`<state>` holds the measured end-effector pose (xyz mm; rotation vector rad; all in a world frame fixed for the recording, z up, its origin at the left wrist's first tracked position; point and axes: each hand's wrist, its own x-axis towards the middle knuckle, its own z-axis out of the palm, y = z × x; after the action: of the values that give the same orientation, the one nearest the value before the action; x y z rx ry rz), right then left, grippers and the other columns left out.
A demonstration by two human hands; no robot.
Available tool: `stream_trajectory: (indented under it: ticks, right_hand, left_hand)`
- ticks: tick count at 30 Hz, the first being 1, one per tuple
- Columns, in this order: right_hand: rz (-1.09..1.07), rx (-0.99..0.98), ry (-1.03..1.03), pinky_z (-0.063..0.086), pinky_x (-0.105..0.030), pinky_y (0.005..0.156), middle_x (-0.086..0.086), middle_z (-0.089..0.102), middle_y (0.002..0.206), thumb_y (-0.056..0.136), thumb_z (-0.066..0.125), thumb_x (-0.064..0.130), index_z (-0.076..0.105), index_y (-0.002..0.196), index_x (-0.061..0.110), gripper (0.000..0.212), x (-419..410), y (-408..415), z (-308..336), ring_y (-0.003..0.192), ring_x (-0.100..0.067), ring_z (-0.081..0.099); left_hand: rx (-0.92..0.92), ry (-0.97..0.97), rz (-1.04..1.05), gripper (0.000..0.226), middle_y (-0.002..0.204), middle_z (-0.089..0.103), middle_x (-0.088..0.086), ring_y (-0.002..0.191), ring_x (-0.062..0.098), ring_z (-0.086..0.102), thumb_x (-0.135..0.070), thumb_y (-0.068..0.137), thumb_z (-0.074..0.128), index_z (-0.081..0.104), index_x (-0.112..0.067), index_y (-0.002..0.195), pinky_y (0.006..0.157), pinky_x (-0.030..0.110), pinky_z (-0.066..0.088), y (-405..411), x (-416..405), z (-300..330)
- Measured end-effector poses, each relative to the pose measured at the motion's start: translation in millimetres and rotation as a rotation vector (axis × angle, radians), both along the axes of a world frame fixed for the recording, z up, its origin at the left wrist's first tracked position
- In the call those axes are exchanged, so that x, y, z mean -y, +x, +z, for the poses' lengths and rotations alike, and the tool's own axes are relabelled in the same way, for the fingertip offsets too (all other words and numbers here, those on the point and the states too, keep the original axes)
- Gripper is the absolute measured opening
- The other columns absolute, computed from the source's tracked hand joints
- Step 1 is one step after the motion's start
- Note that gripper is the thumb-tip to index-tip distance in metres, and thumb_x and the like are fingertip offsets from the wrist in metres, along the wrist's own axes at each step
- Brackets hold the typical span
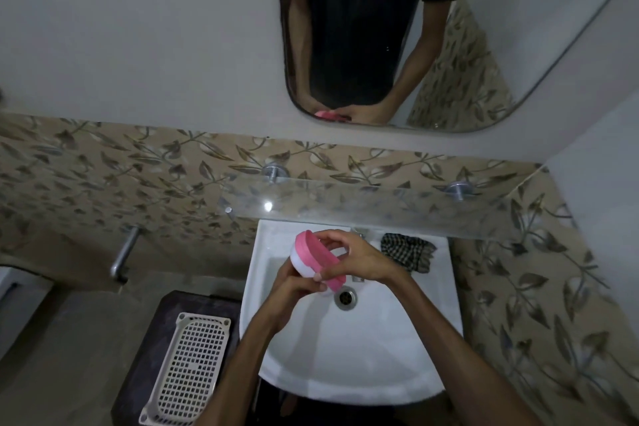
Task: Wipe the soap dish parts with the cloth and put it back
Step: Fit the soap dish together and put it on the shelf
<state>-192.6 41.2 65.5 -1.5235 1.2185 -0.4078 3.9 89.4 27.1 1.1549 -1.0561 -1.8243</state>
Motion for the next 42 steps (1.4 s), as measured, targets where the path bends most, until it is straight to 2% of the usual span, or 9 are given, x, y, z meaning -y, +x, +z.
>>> stream_trajectory:
  ticks: [5, 15, 19, 21, 24, 27, 31, 36, 42]
  right_hand:
    - [0.02, -0.027, -0.007, 0.055, -0.038, 0.107, 0.018, 0.07, 0.126, 0.066, 0.097, 0.04, 0.063, 0.136, 0.043, 0.078, -4, -15, 11, 0.122, -0.005, 0.063]
    - [-0.008, -0.037, -0.068, 0.055, -0.018, 0.088, 0.045, 0.062, 0.119, 0.065, 0.096, 0.054, 0.058, 0.133, 0.058, 0.078, -18, -26, 33, 0.113, 0.02, 0.057]
    - [-0.037, -0.078, -0.174, 0.06, -0.028, 0.097, 0.027, 0.063, 0.134, 0.059, 0.097, 0.059, 0.054, 0.145, 0.047, 0.096, -23, -29, 26, 0.121, 0.006, 0.06]
    - [-0.034, -0.119, -0.239, 0.056, -0.028, 0.1, 0.025, 0.062, 0.131, 0.062, 0.096, 0.056, 0.052, 0.147, 0.045, 0.096, -25, -30, 25, 0.119, 0.006, 0.058]
    - [-0.017, -0.189, -0.379, 0.039, -0.018, 0.1, 0.028, 0.06, 0.125, 0.069, 0.091, 0.057, 0.049, 0.146, 0.048, 0.089, -30, -28, 30, 0.113, 0.011, 0.051]
    - [-0.032, -0.223, -0.46, 0.036, -0.029, 0.115, 0.015, 0.054, 0.147, 0.076, 0.084, 0.061, 0.042, 0.153, 0.044, 0.089, -36, -26, 29, 0.128, 0.007, 0.039]
    - [-0.249, -0.228, -0.479, 0.028, -0.033, 0.124, 0.002, 0.035, 0.168, 0.092, 0.058, 0.073, 0.034, 0.163, 0.025, 0.089, -48, -19, 23, 0.154, -0.012, 0.031]
    - [-0.694, -0.152, -0.821, 0.057, -0.039, 0.096, -0.01, 0.069, 0.124, 0.104, 0.047, 0.036, 0.068, 0.13, 0.006, 0.045, -42, -10, 23, 0.113, -0.019, 0.063]
    - [-0.652, -0.243, -0.885, 0.056, -0.038, 0.095, -0.017, 0.072, 0.118, 0.097, 0.049, 0.018, 0.072, 0.122, -0.001, 0.039, -3, -34, 32, 0.107, -0.03, 0.068]
  left_hand:
    - [-0.04, -0.032, -0.013, 0.074, 0.143, 0.066, 0.013, 0.131, 0.035, 0.063, 0.001, 0.079, 0.077, 0.057, -0.018, 0.148, 0.103, 0.053, 0.056, -12, -1, 9]
    - [-0.109, -0.054, 0.049, 0.066, 0.131, 0.07, 0.022, 0.123, 0.041, 0.067, -0.015, 0.077, 0.088, 0.063, -0.009, 0.138, 0.1, 0.052, 0.058, -22, -1, 28]
    - [-0.475, 0.126, 0.062, 0.049, 0.129, 0.063, 0.035, 0.124, 0.052, 0.058, -0.003, 0.081, 0.067, 0.063, 0.01, 0.127, 0.108, 0.068, 0.047, -23, 2, 31]
    - [-0.602, 0.212, 0.15, 0.047, 0.129, 0.063, 0.034, 0.124, 0.051, 0.059, -0.01, 0.087, 0.066, 0.063, 0.009, 0.13, 0.1, 0.065, 0.051, -28, 4, 36]
    - [-0.505, 0.21, 0.288, 0.039, 0.124, 0.068, 0.028, 0.114, 0.04, 0.069, -0.029, 0.099, 0.064, 0.07, -0.002, 0.126, 0.089, 0.056, 0.058, -44, 6, 44]
    - [-0.439, 0.217, 0.392, 0.034, 0.11, 0.073, 0.022, 0.097, 0.032, 0.074, -0.033, 0.094, 0.062, 0.075, -0.007, 0.113, 0.075, 0.046, 0.062, -59, 5, 51]
    - [-0.434, 0.193, 0.432, 0.046, 0.107, 0.073, 0.018, 0.096, 0.03, 0.072, -0.04, 0.088, 0.064, 0.066, -0.008, 0.121, 0.083, 0.045, 0.058, -68, 8, 62]
    - [-0.255, 0.013, 0.46, 0.039, 0.109, 0.075, 0.01, 0.094, 0.021, 0.072, -0.041, 0.103, 0.055, 0.065, -0.018, 0.133, 0.076, 0.036, 0.059, -94, 17, 73]
    - [0.224, -0.313, 0.5, 0.03, 0.119, 0.074, 0.005, 0.113, 0.024, 0.069, -0.018, 0.112, 0.047, 0.072, -0.012, 0.127, 0.088, 0.03, 0.059, -98, 52, 73]
